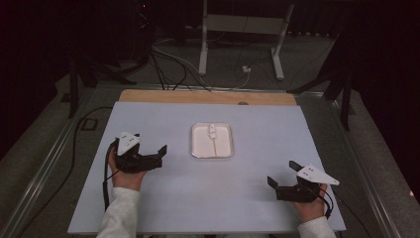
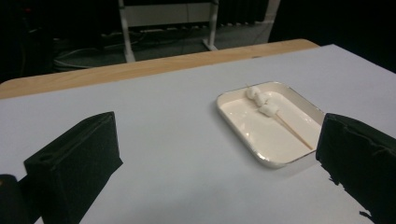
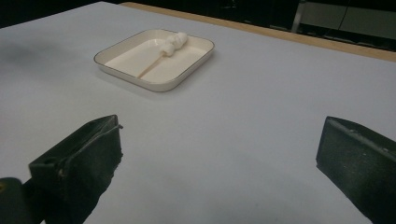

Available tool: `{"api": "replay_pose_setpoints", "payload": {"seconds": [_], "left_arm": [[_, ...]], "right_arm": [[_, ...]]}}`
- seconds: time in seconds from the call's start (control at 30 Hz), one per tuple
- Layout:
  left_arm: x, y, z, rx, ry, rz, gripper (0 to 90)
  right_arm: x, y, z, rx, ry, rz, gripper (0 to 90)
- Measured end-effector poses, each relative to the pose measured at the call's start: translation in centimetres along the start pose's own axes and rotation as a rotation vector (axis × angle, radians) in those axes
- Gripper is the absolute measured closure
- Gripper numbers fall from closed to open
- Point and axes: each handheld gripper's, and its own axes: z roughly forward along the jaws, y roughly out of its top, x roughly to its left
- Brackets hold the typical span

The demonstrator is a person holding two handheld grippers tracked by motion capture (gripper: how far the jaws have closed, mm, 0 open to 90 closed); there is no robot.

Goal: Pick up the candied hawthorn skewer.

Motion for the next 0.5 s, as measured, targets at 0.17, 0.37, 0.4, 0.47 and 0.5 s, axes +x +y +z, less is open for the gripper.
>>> {"api": "replay_pose_setpoints", "payload": {"seconds": [0.17, 0.37, 0.4, 0.47, 0.5], "left_arm": [[-1.7, 0.9, 2.9, 0.050, -0.014, 0.038, 0.7], [-3.4, 1.5, 6.3, 0.099, -0.018, 0.069, 0.7], [-3.6, 1.6, 6.7, 0.101, -0.017, 0.071, 0.7], [-4.0, 1.8, 7.6, 0.107, -0.018, 0.072, 0.7], [-4.2, 1.9, 8.0, 0.109, -0.015, 0.073, 0.7]], "right_arm": [[0.1, 0.0, 0.1, 0.006, 0.000, -0.007, 0.0], [0.2, -0.1, 0.3, 0.018, -0.002, -0.025, 0.0], [0.2, -0.1, 0.3, 0.020, -0.001, -0.023, 0.0], [0.2, -0.1, 0.3, 0.020, -0.001, -0.023, 0.0], [0.2, -0.1, 0.3, 0.019, -0.001, -0.022, 0.0]]}}
